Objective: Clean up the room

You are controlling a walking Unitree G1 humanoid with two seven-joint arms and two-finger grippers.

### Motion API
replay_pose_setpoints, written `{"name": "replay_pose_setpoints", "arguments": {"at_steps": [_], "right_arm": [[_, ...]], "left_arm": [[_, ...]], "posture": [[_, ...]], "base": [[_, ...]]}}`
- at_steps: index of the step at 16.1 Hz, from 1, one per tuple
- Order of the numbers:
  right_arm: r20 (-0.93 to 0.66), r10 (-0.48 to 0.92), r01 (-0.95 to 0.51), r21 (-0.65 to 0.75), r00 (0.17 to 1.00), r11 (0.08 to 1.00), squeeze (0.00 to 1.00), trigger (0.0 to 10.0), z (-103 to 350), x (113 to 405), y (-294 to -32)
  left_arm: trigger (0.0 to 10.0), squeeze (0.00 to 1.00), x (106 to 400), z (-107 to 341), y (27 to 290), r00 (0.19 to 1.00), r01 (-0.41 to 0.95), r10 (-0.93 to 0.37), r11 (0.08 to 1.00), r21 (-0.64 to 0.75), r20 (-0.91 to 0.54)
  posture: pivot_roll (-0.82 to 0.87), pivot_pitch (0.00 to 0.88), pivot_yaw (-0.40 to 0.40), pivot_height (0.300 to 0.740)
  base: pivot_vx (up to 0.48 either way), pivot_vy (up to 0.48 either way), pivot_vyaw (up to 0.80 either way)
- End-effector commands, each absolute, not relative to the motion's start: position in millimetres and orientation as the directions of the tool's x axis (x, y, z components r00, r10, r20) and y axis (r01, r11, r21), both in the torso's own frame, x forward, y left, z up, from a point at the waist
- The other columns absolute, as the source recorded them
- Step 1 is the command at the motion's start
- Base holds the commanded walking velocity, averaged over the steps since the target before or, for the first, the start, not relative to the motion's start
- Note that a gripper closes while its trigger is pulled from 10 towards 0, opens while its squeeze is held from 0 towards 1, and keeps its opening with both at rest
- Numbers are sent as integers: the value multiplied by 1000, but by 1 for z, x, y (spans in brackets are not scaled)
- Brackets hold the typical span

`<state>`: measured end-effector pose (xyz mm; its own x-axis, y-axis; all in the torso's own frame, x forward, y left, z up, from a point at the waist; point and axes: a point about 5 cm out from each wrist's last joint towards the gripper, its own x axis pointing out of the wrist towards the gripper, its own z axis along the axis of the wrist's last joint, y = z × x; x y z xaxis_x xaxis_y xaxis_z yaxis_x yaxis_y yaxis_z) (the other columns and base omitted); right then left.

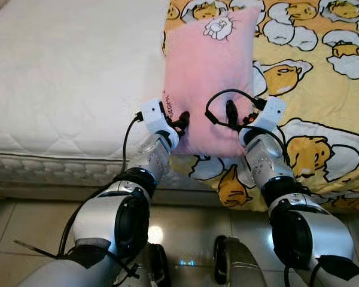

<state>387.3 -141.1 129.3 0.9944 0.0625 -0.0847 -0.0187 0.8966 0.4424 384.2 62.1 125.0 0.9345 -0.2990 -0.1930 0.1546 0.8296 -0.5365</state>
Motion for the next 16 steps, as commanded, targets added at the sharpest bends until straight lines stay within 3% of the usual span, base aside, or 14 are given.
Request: {"name": "replay_pose_setpoints", "arguments": {"at_steps": [1, 16], "right_arm": [[-136, 95, -19, 476, 986, 879, 0, 0, 121, 385, -133], [-97, 114, -60, 442, 989, 895, 0, 0, 103, 365, -147]], "left_arm": [[0, 0, 374, 111, 48, 899, 179, -369, 802, -570, -238], [0, 0, 359, 92, 32, 846, 246, -460, 784, -570, -269]], "posture": [[-227, 305, 64, 696], [-210, 279, 67, 696]], "base": [[0, 0, 0], [0, 0, 0]]}}
